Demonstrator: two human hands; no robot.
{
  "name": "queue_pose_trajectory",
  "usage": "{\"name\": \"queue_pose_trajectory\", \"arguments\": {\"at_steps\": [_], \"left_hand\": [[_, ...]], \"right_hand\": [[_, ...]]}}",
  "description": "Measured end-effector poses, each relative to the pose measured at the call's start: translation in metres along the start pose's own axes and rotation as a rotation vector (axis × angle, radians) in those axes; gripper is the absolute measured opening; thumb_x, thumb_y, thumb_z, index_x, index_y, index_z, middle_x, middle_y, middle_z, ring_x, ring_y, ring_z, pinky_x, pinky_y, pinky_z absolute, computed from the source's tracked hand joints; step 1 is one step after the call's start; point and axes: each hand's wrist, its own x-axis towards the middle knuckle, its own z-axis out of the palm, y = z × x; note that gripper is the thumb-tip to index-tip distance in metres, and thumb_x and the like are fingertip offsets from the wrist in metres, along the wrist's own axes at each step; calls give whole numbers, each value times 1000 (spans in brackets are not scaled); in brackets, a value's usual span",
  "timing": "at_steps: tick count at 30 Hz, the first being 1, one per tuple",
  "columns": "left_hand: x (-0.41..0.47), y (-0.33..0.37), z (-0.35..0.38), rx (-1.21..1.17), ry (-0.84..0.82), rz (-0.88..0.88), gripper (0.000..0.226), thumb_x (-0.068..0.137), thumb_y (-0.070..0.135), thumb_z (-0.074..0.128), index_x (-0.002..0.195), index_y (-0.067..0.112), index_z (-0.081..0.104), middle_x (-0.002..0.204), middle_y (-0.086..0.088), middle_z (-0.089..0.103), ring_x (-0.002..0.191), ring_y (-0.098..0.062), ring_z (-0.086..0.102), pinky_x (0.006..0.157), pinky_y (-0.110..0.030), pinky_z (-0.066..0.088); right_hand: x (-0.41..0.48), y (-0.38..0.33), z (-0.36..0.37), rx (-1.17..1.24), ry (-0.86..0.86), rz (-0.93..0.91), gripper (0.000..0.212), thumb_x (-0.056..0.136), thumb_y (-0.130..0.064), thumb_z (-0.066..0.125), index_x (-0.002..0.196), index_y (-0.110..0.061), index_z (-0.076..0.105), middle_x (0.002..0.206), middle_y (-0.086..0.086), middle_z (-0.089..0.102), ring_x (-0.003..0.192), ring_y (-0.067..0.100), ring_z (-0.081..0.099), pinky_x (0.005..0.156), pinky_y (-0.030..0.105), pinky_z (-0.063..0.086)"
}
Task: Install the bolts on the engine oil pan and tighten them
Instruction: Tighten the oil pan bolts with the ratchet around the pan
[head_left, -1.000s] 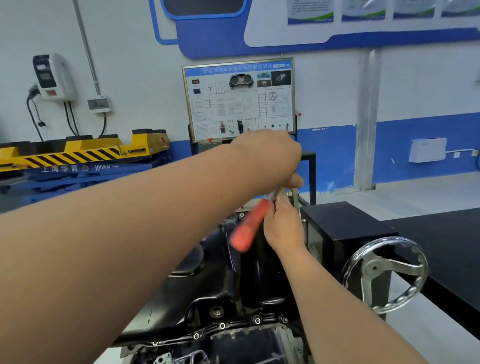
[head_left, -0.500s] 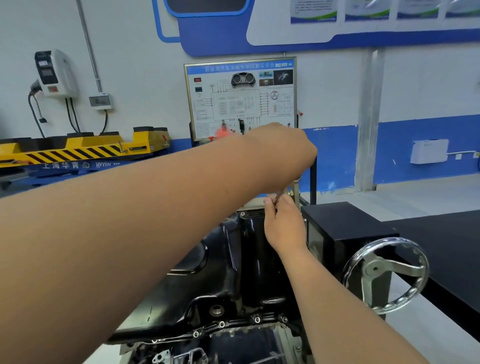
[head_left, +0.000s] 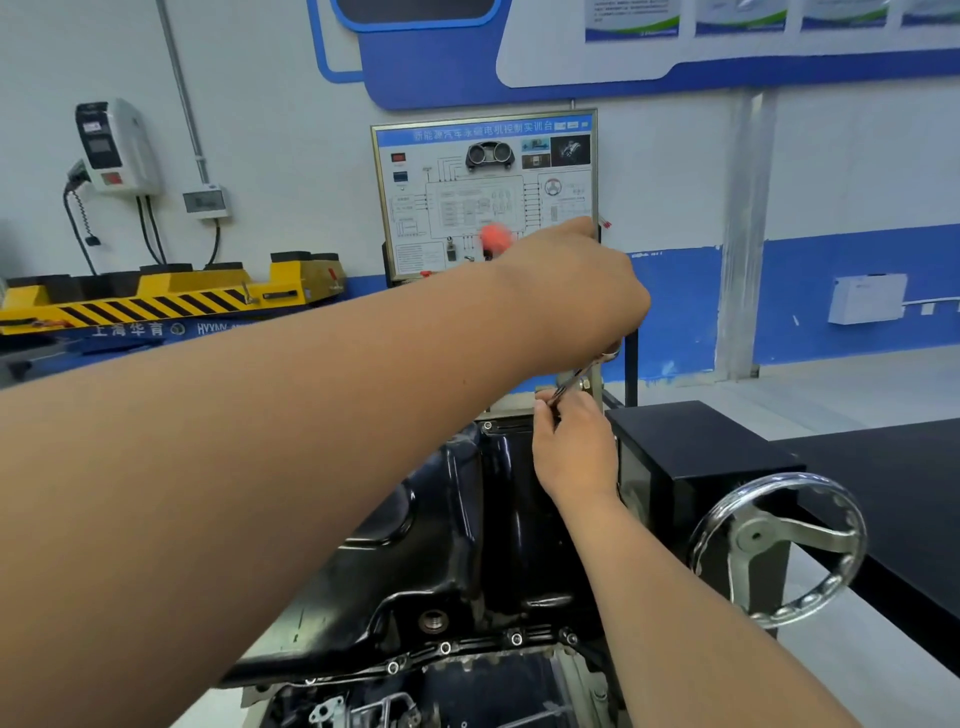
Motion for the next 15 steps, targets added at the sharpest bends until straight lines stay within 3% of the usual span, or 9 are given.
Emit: {"name": "queue_pose_trajectory", "arguments": {"at_steps": [3, 5, 8, 10, 11, 13, 15], "left_hand": [[2, 7, 0, -172, -33, -156, 37, 93, 34, 55, 66, 17, 37, 65, 2, 34, 53, -13, 34, 59, -25, 30], [1, 10, 0, -207, -17, -194, 35, 93, 19, 54, 65, 16, 33, 66, 1, 33, 54, -13, 34, 55, -27, 27], [-4, 7, -4, -123, -24, -65, 23, 84, -5, 50, 72, 14, 44, 68, 2, 34, 69, -20, 44, 81, -36, 35], [-3, 3, -3, -63, -20, 3, 26, 81, -7, 51, 89, 17, 57, 67, 3, 36, 78, -25, 48, 101, -46, 34], [-4, 3, -6, -60, -33, 18, 25, 82, -5, 52, 92, 17, 59, 67, 3, 37, 78, -25, 49, 101, -47, 36], [-2, 5, -5, -86, -59, -19, 12, 88, 7, 57, 79, 14, 53, 66, 2, 38, 66, -21, 45, 85, -41, 46], [0, 7, -4, -223, -65, -131, 36, 90, 25, 62, 66, 15, 37, 66, 1, 36, 55, -15, 36, 54, -28, 39]], "right_hand": [[0, -1, 0, 8, 8, 10, 20, 97, -30, 48, 91, -15, 60, 91, -3, 52, 72, 13, 45, 63, 26, 35], [1, -1, -1, 18, 17, 20, 19, 96, -32, 50, 83, -19, 56, 89, -5, 51, 68, 9, 44, 59, 24, 34], [0, -2, -1, 14, 2, 16, 19, 97, -36, 48, 85, -22, 54, 94, -6, 51, 66, 4, 44, 61, 24, 35], [-1, -1, 1, 0, -29, 1, 18, 97, -34, 47, 99, -20, 58, 102, -8, 50, 70, 7, 45, 66, 25, 37], [-1, -1, 1, 6, -27, 2, 17, 97, -32, 47, 102, -20, 58, 102, -8, 50, 68, 6, 44, 66, 25, 36], [0, -1, 1, 8, 3, 5, 15, 97, -30, 48, 95, -19, 59, 96, -6, 50, 64, 4, 39, 64, 24, 33], [1, -1, 1, 18, 29, 7, 18, 96, -30, 51, 82, -20, 53, 89, -4, 51, 66, 8, 43, 64, 25, 35]]}}
